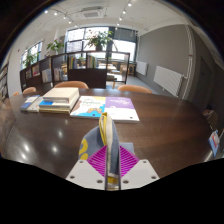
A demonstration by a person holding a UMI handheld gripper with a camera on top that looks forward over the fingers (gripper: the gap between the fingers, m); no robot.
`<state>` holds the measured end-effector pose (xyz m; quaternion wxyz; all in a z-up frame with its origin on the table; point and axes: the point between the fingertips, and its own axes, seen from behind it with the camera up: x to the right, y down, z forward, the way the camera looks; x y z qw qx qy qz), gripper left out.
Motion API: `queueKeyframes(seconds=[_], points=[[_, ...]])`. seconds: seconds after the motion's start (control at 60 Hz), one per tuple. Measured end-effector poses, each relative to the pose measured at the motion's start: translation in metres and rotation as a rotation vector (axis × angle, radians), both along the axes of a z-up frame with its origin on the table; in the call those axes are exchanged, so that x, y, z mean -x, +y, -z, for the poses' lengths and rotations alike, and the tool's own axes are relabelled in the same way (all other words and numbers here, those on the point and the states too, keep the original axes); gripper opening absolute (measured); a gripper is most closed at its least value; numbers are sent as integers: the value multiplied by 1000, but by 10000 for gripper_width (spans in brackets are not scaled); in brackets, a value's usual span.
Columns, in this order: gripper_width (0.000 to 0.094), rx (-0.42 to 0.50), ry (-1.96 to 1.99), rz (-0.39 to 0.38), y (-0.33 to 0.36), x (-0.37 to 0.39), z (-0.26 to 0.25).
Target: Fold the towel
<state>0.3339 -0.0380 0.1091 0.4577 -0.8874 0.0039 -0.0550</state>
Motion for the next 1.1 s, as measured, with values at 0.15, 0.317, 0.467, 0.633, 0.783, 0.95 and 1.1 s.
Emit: queueKeyframes(seconds=[0.15,0.317,0.467,0.633,0.783,0.95,1.1], points=[[625,115,11,40,-17,-40,57],[707,60,-9,35,-36,-29,19],[735,-11,-28,24,-65,3,-45],[758,-91,2,7,-110,55,-106],[753,-138,33,0,-155,98,-131],[751,-144,50,4,-203,128,-130],[750,-123,45,5,-230,141,-118]])
